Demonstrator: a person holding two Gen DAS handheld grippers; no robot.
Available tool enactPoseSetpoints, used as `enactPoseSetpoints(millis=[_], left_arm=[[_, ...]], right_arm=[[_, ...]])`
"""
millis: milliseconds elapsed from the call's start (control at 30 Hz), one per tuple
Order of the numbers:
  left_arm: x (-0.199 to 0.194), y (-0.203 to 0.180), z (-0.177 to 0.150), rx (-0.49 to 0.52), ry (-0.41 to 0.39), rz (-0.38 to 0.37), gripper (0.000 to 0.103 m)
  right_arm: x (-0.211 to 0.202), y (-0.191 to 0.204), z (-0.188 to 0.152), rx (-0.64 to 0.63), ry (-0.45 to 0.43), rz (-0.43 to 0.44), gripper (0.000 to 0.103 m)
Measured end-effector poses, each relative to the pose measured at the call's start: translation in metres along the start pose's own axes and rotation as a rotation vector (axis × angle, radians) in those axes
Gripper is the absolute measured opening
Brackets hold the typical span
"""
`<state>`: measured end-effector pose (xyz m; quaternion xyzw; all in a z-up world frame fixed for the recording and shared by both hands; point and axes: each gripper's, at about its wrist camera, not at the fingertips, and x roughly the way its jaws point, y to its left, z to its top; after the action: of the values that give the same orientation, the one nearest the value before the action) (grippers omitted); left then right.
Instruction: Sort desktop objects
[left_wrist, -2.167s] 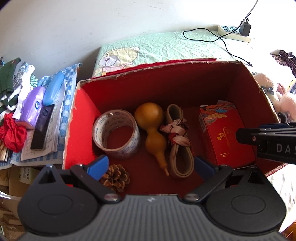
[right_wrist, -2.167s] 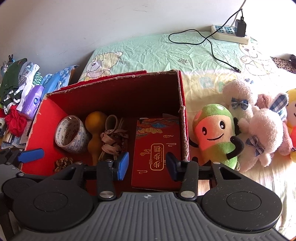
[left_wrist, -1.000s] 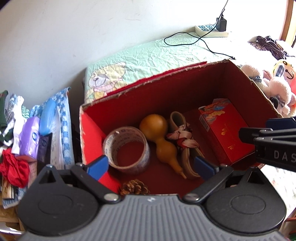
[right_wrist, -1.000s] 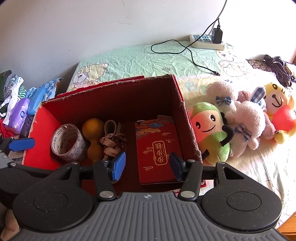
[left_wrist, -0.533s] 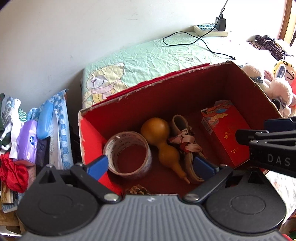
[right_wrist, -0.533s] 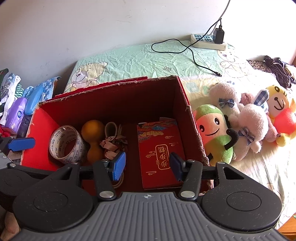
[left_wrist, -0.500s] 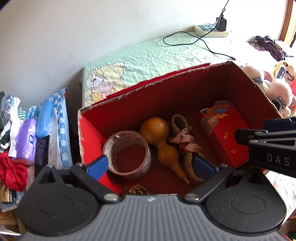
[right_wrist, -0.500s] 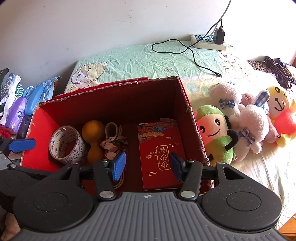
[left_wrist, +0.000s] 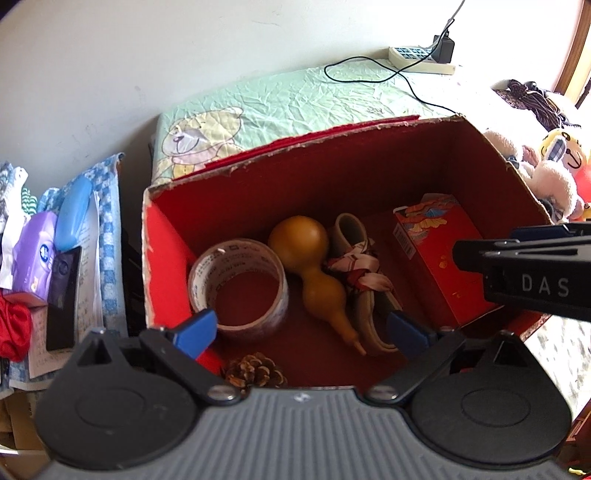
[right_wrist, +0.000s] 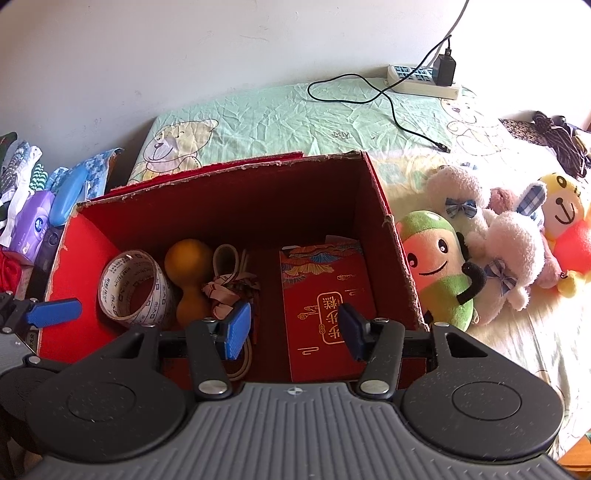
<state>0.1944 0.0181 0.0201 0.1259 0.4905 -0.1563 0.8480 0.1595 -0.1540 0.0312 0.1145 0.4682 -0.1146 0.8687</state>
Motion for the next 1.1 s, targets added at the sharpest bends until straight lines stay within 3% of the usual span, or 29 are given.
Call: enactPoseSetpoints(millis=[333, 900, 1100], left_arm=[[0.004, -0.004, -0.008, 0.001, 0.013, -0.016, 0.099], [0.005, 0.002, -0.006, 0.005, -0.005, 0.032, 0.099], [0.01, 0.0, -0.001, 0.017, 0.026, 0.033, 0.098]], right_arm=[[0.0, -0.004, -0.006, 0.025, 0.018, -0.007, 0.055], [0.004, 0.009, -0.007, 0.019, 0.016, 0.016, 0.055], [0.004, 0.006, -0.006, 0.032, 0.02, 0.009, 0.055]])
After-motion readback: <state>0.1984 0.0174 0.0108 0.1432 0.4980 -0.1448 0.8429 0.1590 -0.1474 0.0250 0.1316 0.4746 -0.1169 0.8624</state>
